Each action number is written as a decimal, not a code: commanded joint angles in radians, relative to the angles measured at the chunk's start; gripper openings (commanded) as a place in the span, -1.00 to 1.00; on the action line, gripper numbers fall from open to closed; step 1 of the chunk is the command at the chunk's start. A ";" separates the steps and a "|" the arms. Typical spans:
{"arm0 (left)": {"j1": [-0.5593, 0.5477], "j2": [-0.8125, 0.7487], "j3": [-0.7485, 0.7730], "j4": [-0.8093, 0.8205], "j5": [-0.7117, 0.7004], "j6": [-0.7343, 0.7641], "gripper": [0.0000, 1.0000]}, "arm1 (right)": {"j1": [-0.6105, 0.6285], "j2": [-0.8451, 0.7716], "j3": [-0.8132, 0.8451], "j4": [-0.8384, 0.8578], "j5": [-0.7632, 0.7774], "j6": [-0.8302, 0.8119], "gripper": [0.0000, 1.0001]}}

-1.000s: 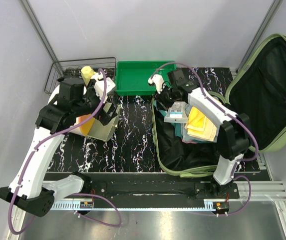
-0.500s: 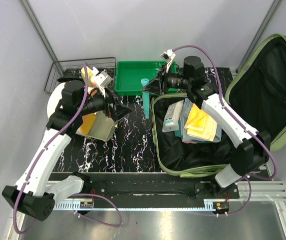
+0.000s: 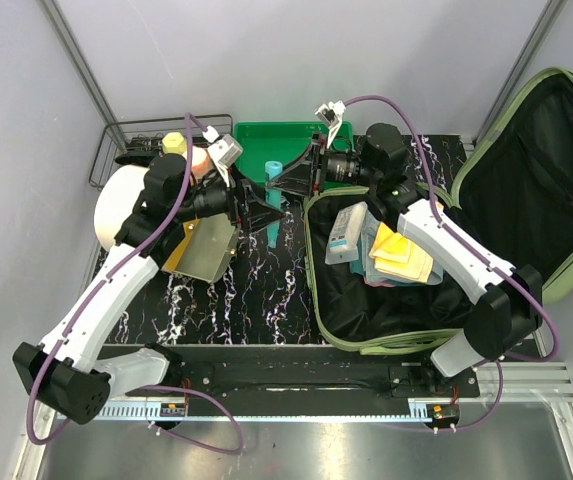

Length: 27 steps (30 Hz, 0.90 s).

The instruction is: Open, take out, and arrange the luggage

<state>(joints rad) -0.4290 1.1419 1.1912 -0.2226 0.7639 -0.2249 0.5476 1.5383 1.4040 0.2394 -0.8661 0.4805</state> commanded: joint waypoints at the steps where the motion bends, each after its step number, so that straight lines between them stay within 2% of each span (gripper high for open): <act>1: -0.002 0.012 0.044 0.117 0.000 -0.047 0.53 | 0.020 -0.055 -0.007 0.086 -0.005 0.018 -1.00; 4: -0.002 0.019 0.050 0.115 -0.028 -0.042 0.30 | 0.029 -0.056 -0.008 0.086 -0.007 0.018 -1.00; 7: -0.002 0.018 0.053 0.092 -0.047 -0.005 -0.10 | 0.031 -0.053 -0.005 0.081 0.002 0.012 -1.00; 8: -0.002 0.019 0.053 0.083 -0.046 0.007 -0.38 | 0.031 -0.052 -0.002 0.077 0.006 0.010 -1.00; 11: -0.002 0.024 0.065 0.013 -0.052 0.071 -0.74 | 0.031 -0.050 0.009 0.063 0.030 -0.008 -0.84; 13: -0.002 0.025 0.073 -0.056 -0.081 0.142 -0.95 | 0.031 -0.050 0.018 0.041 0.047 -0.023 0.02; 14: -0.002 0.027 0.077 -0.079 -0.096 0.163 -1.00 | 0.029 -0.055 0.021 0.031 0.058 -0.039 0.37; 15: 0.002 0.028 0.080 -0.128 -0.103 0.191 -1.00 | 0.028 -0.059 0.024 0.003 0.073 -0.049 0.60; 16: 0.003 0.033 0.085 -0.164 -0.130 0.269 -1.00 | 0.025 -0.063 0.029 -0.009 0.097 -0.062 0.98; 21: 0.009 0.039 0.074 -0.332 -0.300 0.520 -1.00 | -0.024 -0.099 0.023 -0.077 0.167 -0.123 1.00; 22: 0.007 0.042 0.068 -0.345 -0.357 0.615 -1.00 | -0.047 -0.101 0.024 -0.095 0.174 -0.135 0.99; 24: 0.012 0.054 0.039 -0.348 -0.415 0.686 -1.00 | -0.067 -0.107 0.023 -0.127 0.184 -0.157 0.99; 27: 0.061 0.070 -0.002 -0.319 -0.413 0.786 -1.00 | -0.089 -0.116 0.012 -0.147 0.164 -0.164 1.00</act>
<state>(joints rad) -0.4149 1.1992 1.2255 -0.5632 0.4419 0.3389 0.4877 1.4631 1.3949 0.1314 -0.7235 0.3641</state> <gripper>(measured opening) 0.377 0.994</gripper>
